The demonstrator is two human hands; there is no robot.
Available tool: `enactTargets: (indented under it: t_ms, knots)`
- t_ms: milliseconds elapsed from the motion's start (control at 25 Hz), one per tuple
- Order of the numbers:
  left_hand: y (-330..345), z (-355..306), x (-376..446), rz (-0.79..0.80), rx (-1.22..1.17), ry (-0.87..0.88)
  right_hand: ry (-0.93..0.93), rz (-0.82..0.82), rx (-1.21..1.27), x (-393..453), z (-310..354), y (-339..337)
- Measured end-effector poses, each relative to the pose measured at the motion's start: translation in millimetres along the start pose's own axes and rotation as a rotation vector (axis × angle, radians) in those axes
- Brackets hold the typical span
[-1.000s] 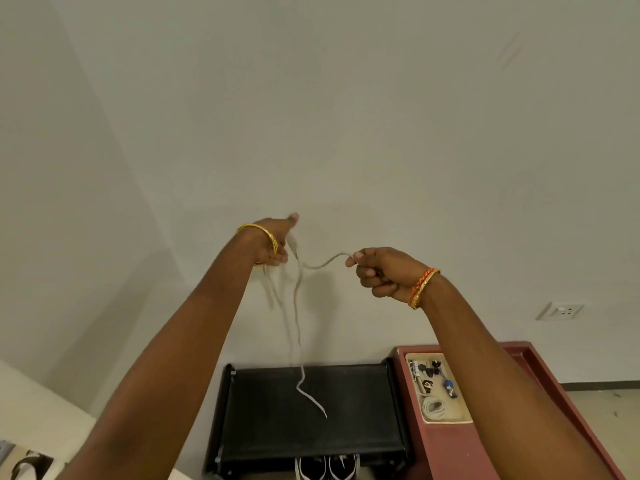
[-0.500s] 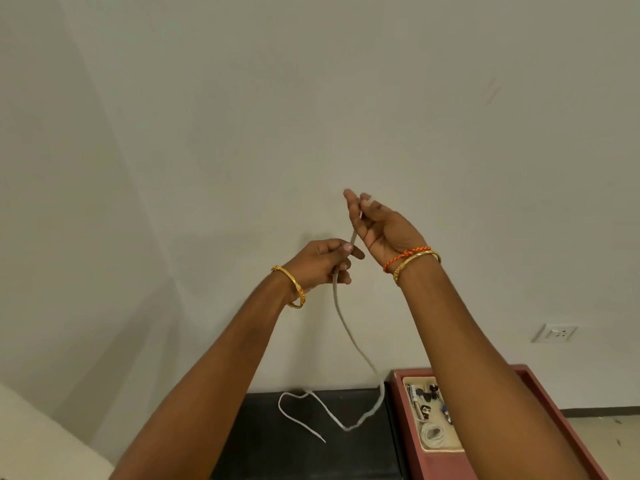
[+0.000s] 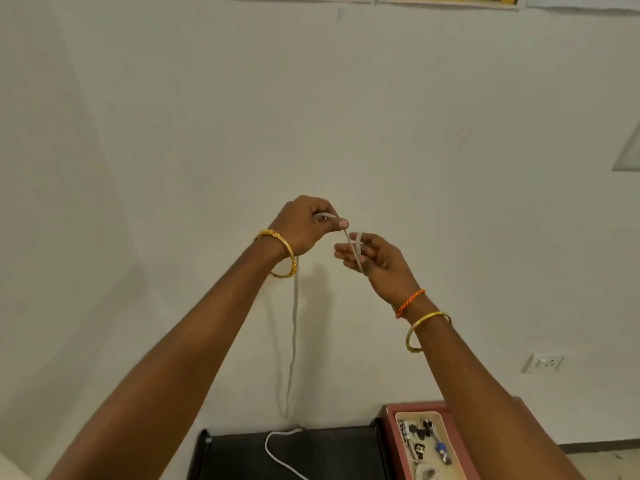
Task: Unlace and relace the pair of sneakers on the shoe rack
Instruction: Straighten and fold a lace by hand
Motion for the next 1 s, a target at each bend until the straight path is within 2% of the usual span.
enactTargets:
  t_ms: [120,200,280,440,560,680,800,920,1000]
  knots:
    - [-3,-7,12,-0.037,-0.026,0.040,0.115,0.143,0.137,-18,10,4]
    - [3,-4,14,-0.049,-0.144,0.017,0.150,0.233,0.266,-27,21,5]
    - [18,8,10,-0.030,-0.313,-0.071,0.156,0.253,0.412,-33,33,3]
    - [60,29,-17,0.157,-0.717,-0.357,0.086,0.175,0.646,-32,50,-2]
    - [76,19,-36,0.316,-0.730,-0.391,0.010,-0.006,0.715,-17,51,-10]
    - [69,-2,-35,0.338,-0.460,-0.259,-0.046,-0.180,0.599,0,47,-19]
    - [52,-19,-24,0.310,-0.196,-0.143,-0.081,-0.261,0.305,6,40,-24]
    - [35,-36,-14,0.320,-0.111,-0.047,-0.089,-0.226,-0.091,6,32,-24]
    - [21,-43,-3,0.259,-0.078,-0.011,-0.075,-0.159,-0.187,5,29,-22]
Point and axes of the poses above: each hand's wrist, its own x-axis towards the middle knuckle, its own y-axis out of the palm, z = x × y, the point moved 4 cm from there along x, towards the middle knuckle, and after that the axes turned 2 degrees about -y, right-handed, at the moved point
